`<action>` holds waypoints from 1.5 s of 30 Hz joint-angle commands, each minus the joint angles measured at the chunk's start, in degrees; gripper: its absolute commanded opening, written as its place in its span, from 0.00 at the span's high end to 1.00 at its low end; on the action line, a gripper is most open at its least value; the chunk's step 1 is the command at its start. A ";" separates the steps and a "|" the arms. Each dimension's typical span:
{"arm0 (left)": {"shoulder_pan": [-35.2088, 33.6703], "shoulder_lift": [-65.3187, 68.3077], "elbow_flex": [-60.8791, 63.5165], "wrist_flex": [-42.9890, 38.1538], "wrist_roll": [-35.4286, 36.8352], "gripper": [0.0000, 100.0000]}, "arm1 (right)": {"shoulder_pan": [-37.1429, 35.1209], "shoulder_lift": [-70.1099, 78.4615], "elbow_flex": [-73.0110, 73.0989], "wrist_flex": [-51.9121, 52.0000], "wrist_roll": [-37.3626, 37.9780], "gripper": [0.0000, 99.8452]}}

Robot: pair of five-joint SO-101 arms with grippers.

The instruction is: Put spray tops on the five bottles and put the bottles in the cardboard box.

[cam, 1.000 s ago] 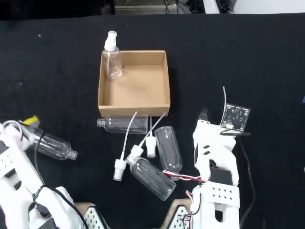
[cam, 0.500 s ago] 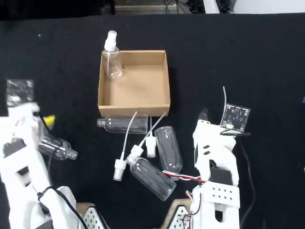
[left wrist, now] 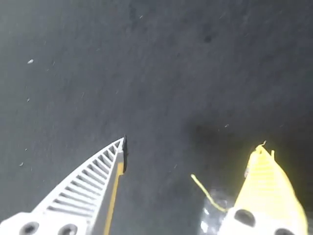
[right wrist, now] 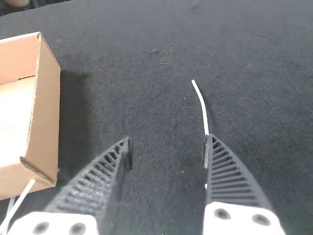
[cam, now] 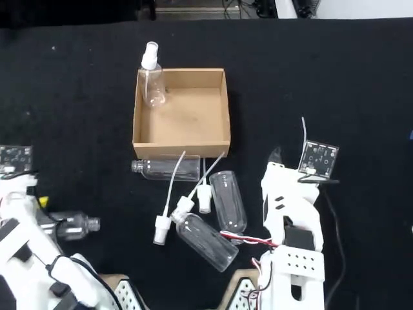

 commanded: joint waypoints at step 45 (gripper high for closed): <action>16.04 -0.18 -14.81 44.57 -47.03 0.64 | 0.70 -0.84 0.04 -1.41 0.00 0.78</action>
